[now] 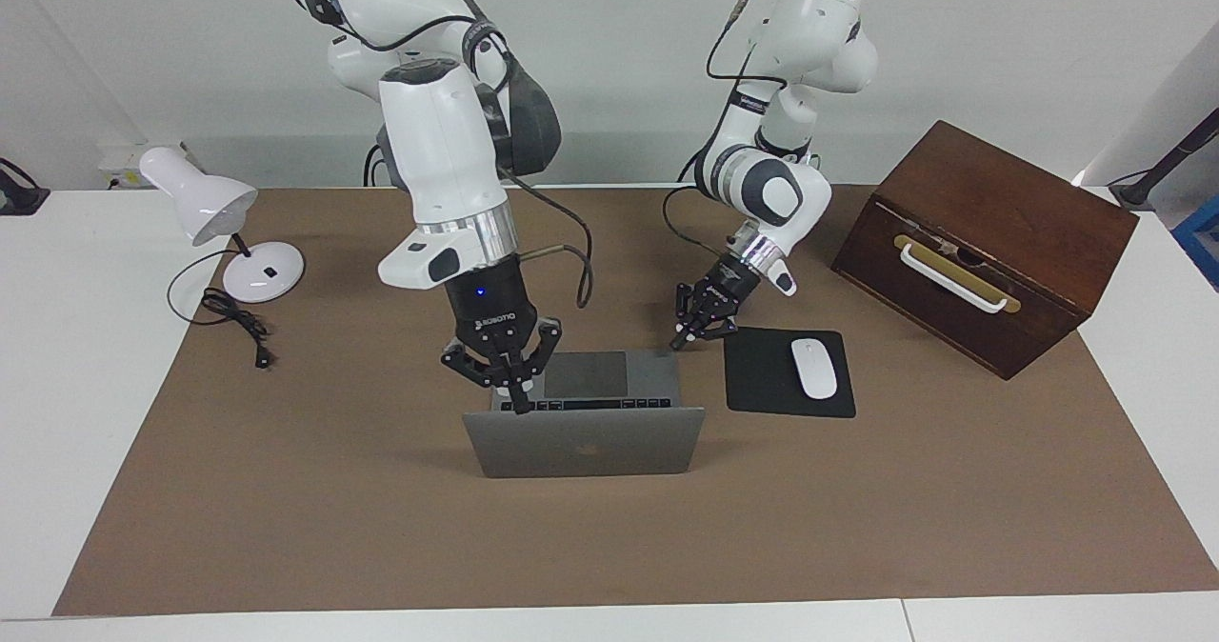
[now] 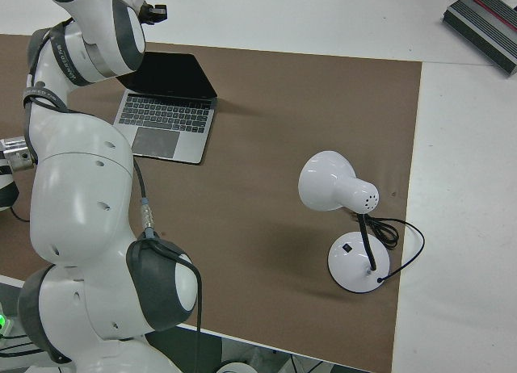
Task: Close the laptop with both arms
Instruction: 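Move the right gripper onto the top edge of the laptop lid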
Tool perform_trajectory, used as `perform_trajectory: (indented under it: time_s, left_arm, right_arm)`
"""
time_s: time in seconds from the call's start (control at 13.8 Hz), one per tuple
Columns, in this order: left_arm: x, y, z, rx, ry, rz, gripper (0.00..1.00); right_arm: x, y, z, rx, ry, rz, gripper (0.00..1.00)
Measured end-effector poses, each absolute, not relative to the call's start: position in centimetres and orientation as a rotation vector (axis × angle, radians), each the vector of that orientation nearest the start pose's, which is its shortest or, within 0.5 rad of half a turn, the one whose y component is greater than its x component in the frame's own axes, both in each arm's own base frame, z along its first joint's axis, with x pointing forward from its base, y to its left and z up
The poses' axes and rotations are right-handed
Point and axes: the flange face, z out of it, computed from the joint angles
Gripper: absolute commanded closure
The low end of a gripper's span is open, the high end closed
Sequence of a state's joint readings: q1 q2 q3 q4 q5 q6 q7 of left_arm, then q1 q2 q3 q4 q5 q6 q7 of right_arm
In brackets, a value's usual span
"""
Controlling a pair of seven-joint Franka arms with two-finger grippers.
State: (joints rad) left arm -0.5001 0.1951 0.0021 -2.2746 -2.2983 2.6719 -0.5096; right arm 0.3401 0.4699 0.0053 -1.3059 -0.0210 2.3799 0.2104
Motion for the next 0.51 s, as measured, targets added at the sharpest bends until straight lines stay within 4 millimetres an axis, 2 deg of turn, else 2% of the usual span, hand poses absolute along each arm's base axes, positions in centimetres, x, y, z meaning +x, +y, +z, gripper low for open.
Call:
perform_trajectory:
  time_s: [0.22,0.51]
  left_arm:
    - [47.1,-21.5,25.4,0.946,1.898,-0.517,1.00]
    - [47.2,-22.0,25.1,0.940,1.895,-0.532,1.00]
  right_arm:
    - [71.2,26.6,53.1,-2.838,-0.227,-0.899,1.00]
    - [72.6,27.4,51.1,-2.796,-0.225,-0.971,1.00]
